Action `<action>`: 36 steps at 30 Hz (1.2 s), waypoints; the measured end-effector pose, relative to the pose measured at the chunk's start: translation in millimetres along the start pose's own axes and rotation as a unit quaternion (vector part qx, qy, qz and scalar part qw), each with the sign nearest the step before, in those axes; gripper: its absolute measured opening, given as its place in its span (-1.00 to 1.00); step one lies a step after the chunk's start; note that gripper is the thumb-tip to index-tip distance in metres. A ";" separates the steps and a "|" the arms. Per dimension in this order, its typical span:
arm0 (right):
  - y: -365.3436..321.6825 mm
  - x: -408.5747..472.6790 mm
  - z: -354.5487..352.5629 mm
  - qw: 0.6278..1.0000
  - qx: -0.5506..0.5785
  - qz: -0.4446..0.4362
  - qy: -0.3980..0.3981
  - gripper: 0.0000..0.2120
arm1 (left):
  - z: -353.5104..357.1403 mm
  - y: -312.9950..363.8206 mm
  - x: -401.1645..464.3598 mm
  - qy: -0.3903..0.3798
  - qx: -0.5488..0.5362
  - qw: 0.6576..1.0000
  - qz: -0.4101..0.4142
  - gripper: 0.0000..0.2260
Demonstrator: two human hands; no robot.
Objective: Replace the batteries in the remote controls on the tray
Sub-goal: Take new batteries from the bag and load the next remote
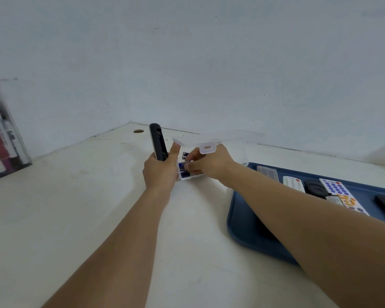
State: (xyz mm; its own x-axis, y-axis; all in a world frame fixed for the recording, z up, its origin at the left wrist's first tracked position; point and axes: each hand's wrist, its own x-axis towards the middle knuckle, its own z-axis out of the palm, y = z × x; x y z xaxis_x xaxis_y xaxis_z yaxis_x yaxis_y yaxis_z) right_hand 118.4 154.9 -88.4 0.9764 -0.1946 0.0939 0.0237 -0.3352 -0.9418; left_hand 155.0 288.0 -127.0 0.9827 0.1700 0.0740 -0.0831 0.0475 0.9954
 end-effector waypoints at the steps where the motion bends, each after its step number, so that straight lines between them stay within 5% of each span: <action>1: 0.3 -0.2 -1.6 1.000 0.006 -0.002 0.009 -0.84 | -0.3 0.4 -0.4 0.000 -0.003 1.000 -0.001 -0.46; 12: -4.5 -22.1 -61.6 0.942 0.303 0.140 0.034 -0.95 | -0.7 0.4 -0.5 0.005 -0.022 1.000 0.004 -0.42; 19: -10.6 -33.7 -73.2 0.874 0.399 0.270 -0.061 -0.86 | -0.6 1.6 -5.0 0.028 -0.015 0.999 0.019 -0.69; 24: -11.6 -51.5 -77.9 0.841 0.445 0.281 -0.128 -0.82 | -1.7 3.0 -4.0 0.029 -0.011 1.000 0.006 -0.82; 29: -11.3 -63.9 -78.2 0.805 0.514 0.277 -0.107 -0.80 | -6.3 16.5 -29.9 0.065 -0.036 0.995 0.061 -0.94; 36: -7.6 -83.9 -109.3 0.797 0.544 0.243 -0.100 -0.81 | 35.0 46.5 -94.7 -0.139 -0.181 0.972 0.056 -0.93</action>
State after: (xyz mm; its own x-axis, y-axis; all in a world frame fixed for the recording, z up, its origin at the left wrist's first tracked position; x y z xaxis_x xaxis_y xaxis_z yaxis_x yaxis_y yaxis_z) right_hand 12.8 73.0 -53.8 0.9392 0.1294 -0.3180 -0.3014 0.7543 -0.5833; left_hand 63.9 239.6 -85.7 0.9669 -0.0765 0.2434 -0.1946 0.3957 0.8975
